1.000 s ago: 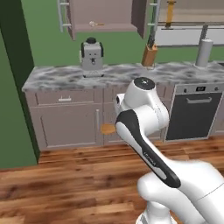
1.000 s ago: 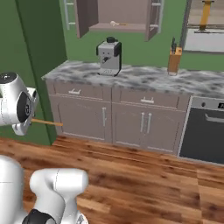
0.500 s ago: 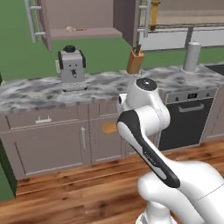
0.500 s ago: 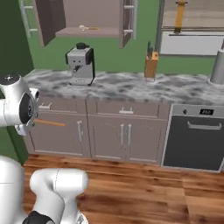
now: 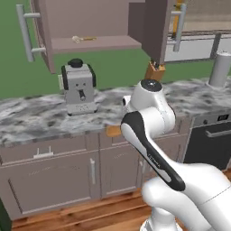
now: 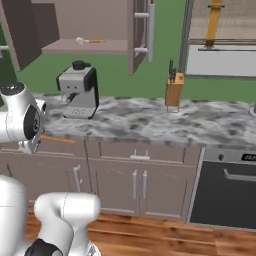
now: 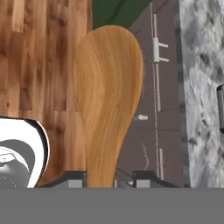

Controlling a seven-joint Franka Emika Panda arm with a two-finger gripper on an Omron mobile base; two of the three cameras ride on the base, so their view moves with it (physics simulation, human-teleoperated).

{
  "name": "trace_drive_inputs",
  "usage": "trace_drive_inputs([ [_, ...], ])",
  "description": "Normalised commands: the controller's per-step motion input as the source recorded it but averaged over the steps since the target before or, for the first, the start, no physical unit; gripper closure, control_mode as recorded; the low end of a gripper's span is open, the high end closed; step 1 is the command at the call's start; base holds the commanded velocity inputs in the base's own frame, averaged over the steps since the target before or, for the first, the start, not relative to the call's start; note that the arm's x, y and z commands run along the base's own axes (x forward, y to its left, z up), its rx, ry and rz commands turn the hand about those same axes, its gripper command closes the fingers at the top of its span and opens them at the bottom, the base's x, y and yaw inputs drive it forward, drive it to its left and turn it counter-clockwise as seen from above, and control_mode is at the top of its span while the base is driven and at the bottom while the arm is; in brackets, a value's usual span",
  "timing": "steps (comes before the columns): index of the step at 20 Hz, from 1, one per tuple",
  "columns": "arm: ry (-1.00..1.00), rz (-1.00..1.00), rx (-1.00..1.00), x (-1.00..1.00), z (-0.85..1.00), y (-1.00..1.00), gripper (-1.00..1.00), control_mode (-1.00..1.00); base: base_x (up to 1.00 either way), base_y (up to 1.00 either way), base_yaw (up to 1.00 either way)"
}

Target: Organize the utensils by type. Pick up the wooden spoons from the counter and place them in the open cabinet. Then pick up the metallic utensils from the counter and place them in the open drawer.

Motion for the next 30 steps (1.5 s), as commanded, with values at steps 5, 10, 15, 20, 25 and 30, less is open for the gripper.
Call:
trace_drive_inputs([
  [5, 0.00, 0.00, 0.00, 0.00, 0.00, 0.00, 1.00, 1.00, 1.00, 0.00, 0.00],
  [10, 0.00, 0.00, 0.00, 0.00, 0.00, 0.00, 1.00, 1.00, 0.86, 0.00, 0.00],
  [15, 0.00, 0.00, 0.00, 0.00, 0.00, 0.00, 1.00, 1.00, 0.73, 0.00, -0.02],
  [20, 0.00, 0.00, 0.00, 0.00, 0.00, 0.00, 1.00, 1.00, 0.28, 0.00, -0.01],
  [25, 0.00, 0.00, 0.00, 0.00, 0.00, 0.00, 1.00, 1.00, 0.00, 0.00, 0.00],
  [30, 0.00, 0.00, 0.00, 0.00, 0.00, 0.00, 1.00, 1.00, 0.05, 0.00, 0.00],
])
